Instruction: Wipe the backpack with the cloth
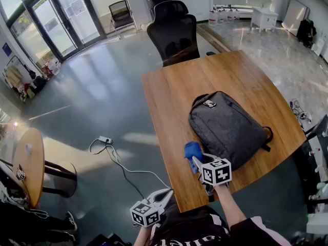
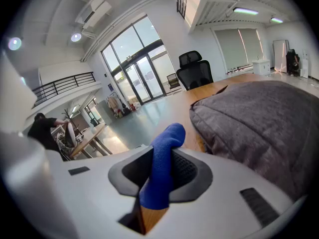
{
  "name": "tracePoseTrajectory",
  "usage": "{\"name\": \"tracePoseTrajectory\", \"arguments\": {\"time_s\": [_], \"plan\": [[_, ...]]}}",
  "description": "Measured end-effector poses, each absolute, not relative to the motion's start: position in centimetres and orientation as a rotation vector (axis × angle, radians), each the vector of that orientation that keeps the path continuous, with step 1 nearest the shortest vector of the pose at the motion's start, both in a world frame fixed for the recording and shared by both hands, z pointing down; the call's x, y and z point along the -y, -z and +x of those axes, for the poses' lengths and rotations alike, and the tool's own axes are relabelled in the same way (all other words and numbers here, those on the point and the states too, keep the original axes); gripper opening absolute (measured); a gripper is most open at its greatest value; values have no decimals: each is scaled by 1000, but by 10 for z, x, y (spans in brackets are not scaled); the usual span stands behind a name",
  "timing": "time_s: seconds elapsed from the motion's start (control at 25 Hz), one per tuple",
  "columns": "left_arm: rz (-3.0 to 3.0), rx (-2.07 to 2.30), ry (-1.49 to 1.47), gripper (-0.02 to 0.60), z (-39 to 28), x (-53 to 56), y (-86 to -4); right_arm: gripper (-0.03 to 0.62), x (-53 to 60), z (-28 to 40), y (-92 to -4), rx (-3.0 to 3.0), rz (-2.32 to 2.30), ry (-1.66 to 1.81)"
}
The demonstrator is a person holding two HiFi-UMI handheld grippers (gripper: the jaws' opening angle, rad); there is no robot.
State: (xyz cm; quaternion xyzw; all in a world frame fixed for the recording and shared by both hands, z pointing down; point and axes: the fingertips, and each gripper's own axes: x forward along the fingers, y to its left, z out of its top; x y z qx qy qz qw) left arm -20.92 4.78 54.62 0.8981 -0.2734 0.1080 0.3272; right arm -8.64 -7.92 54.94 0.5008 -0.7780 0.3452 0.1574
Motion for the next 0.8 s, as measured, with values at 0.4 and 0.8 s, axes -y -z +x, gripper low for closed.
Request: {"name": "tracePoseTrajectory", "arguments": {"time_s": [0.4, 0.8], "plan": [[2398, 572, -327, 0, -254, 30, -545, 95, 217, -99, -551, 2077, 1604, -827], [2413, 422, -353, 0, -288, 95, -560, 95, 304, -80, -582, 1792, 1766, -804]]}}
